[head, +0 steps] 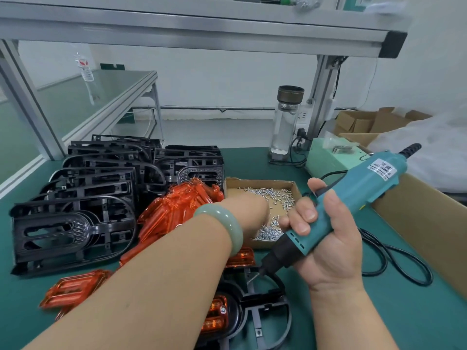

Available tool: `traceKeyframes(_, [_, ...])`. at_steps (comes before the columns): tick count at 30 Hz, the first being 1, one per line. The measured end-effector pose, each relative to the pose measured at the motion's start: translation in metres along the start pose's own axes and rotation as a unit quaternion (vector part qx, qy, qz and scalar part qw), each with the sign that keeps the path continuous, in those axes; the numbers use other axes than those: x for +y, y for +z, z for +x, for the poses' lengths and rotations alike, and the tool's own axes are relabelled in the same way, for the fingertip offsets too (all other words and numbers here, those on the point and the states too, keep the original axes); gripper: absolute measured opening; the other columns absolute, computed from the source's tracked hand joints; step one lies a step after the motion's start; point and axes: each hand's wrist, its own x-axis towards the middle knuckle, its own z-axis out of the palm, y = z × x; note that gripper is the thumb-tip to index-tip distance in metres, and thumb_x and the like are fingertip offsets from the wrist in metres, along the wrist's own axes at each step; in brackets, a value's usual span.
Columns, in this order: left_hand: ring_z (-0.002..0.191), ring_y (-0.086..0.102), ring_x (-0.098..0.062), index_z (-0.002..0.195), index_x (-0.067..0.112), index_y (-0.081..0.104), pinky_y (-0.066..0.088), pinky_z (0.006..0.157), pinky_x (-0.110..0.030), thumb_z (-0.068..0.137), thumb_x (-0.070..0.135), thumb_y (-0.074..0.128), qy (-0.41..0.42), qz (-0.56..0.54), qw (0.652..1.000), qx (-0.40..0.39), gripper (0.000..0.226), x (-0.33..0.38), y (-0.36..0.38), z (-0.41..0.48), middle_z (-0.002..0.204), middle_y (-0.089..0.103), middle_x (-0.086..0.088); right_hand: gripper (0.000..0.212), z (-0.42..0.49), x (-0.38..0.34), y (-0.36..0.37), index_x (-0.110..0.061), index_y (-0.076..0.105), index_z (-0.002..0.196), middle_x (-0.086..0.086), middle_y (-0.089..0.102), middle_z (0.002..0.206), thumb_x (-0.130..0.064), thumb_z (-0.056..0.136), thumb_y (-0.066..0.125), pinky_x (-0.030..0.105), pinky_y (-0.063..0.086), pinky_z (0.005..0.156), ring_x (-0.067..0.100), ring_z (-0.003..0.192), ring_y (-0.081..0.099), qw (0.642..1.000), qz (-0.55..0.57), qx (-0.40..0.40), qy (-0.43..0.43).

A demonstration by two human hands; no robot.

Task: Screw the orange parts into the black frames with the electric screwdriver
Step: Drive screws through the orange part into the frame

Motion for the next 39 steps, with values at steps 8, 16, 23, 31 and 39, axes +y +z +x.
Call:
traceKeyframes(8, [0.077, 0.055, -0.027, 0.081, 0.012, 0.062, 0.054, 0.078, -0.040, 0.086, 0.012, 0.061, 0.016, 0.152, 0.986, 0.059, 0.005, -0.005, -0.003, 0.004, 0.070, 0.052, -0.003, 0.020, 0.000, 0.001, 0.000, -0.016, 0.057, 0.097, -0.006, 0.044, 0.053, -0.027, 0.086, 0.044, 0.024, 0.050, 0.053, 0.006, 0.040, 0.043, 1.000, 0.006, 0.012, 0.004])
traceKeyframes(16, [0.087, 0.060, -0.030, 0.082, 0.016, 0.064, 0.053, 0.075, -0.038, 0.084, 0.015, 0.053, -0.018, 0.116, 0.985, 0.127, 0.011, -0.009, 0.002, 0.000, 0.084, 0.060, -0.004, 0.021, 0.001, 0.005, -0.002, -0.017, 0.060, 0.096, -0.007, 0.045, 0.055, -0.030, 0.081, 0.053, 0.024, 0.051, 0.055, 0.006, 0.042, 0.044, 1.000, 0.013, -0.005, 0.005])
traceKeyframes(23, [0.075, 0.048, -0.028, 0.062, 0.015, 0.039, 0.038, 0.066, -0.031, 0.091, 0.032, 0.045, -0.060, 0.054, 0.979, 0.189, 0.035, -0.008, 0.002, -0.007, 0.069, 0.045, -0.002, 0.019, 0.001, 0.006, -0.001, -0.017, 0.059, 0.096, -0.007, 0.045, 0.054, -0.029, 0.084, 0.050, 0.024, 0.050, 0.054, 0.006, 0.042, 0.044, 1.000, 0.015, -0.002, 0.006])
traceKeyframes(31, [0.071, 0.062, -0.011, 0.096, 0.021, 0.074, 0.047, 0.068, -0.018, 0.087, 0.011, 0.051, -0.045, -0.197, 0.948, 0.247, 0.027, -0.014, -0.005, -0.029, 0.083, 0.070, 0.004, 0.019, 0.000, 0.007, 0.000, -0.017, 0.058, 0.097, -0.007, 0.046, 0.053, -0.029, 0.086, 0.048, 0.023, 0.050, 0.055, 0.006, 0.041, 0.044, 1.000, 0.019, -0.002, 0.018])
traceKeyframes(39, [0.063, 0.070, -0.007, 0.089, 0.026, 0.059, 0.057, 0.059, -0.022, 0.083, 0.003, 0.062, -0.027, -0.414, 0.866, 0.278, 0.024, -0.034, -0.008, -0.084, 0.069, 0.073, 0.003, 0.018, -0.003, 0.011, 0.005, -0.018, 0.057, 0.096, -0.008, 0.044, 0.053, -0.029, 0.087, 0.045, 0.023, 0.049, 0.053, 0.005, 0.040, 0.043, 0.999, 0.033, 0.001, 0.043])
